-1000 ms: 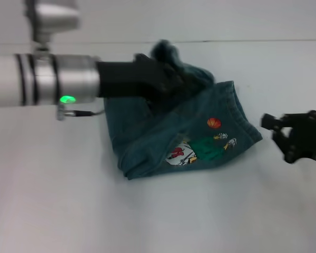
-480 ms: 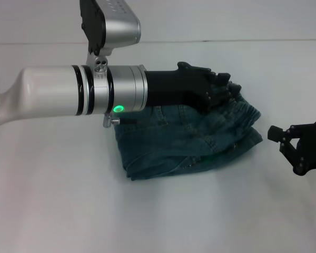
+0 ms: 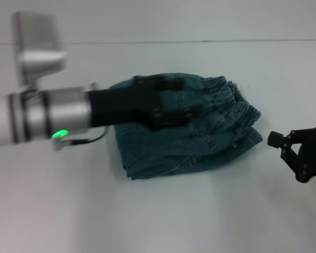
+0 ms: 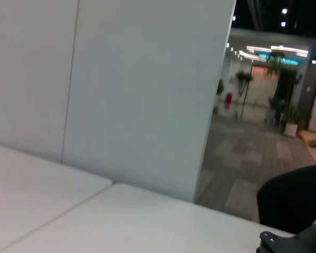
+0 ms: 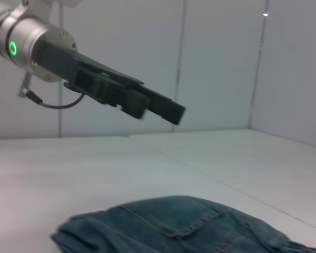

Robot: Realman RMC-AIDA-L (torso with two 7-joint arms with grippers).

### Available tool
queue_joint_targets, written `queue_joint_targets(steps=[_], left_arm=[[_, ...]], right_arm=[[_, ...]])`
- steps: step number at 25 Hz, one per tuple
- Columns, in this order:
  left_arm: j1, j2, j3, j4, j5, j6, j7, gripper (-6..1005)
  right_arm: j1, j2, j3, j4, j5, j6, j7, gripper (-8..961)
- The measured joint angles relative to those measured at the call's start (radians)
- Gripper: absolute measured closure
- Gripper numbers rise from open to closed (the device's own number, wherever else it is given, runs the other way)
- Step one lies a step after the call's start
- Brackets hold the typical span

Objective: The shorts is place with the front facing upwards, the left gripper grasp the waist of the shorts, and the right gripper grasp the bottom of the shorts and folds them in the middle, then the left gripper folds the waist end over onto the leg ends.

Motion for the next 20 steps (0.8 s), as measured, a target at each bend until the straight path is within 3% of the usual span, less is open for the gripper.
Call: queue_joint_targets(steps=[5,7,11,14,16,20], left_arm=[[0.107,0.006,-0.242,-0.084,0.037,0.249,0.229,143],[0.140,0.007,-0.356,-0.118,0.090,0.338,0.307,122],[0.210,0.006,-0.523,-0.148,0.196,0.429,0.409,80],[0.250,0.003,-0.605,-0.154,0.281,0.459,0.433,80],[0.266,0.002,-0.645,-0.161,0.323,0.473,0.448,80],[0.290,0.002,-0.723,-0.188,0.398,0.512,0.504,80]], right_arm=[[-0.015,-0.014,-0.017,-0.060,-0.039,-0.116,0.053,942],[-0.015,-0.007,-0.017,-0.103,-0.082,-0.149,0.088,942],[-0.018,0.031,-0.017,-0.183,-0.134,-0.179,0.128,941],[-0.019,0.051,-0.044,-0.198,-0.138,-0.185,0.125,827],[-0.012,0.052,-0.078,-0.193,-0.139,-0.185,0.126,751],[0.001,0.055,-0.105,-0.172,-0.137,-0.192,0.124,700]])
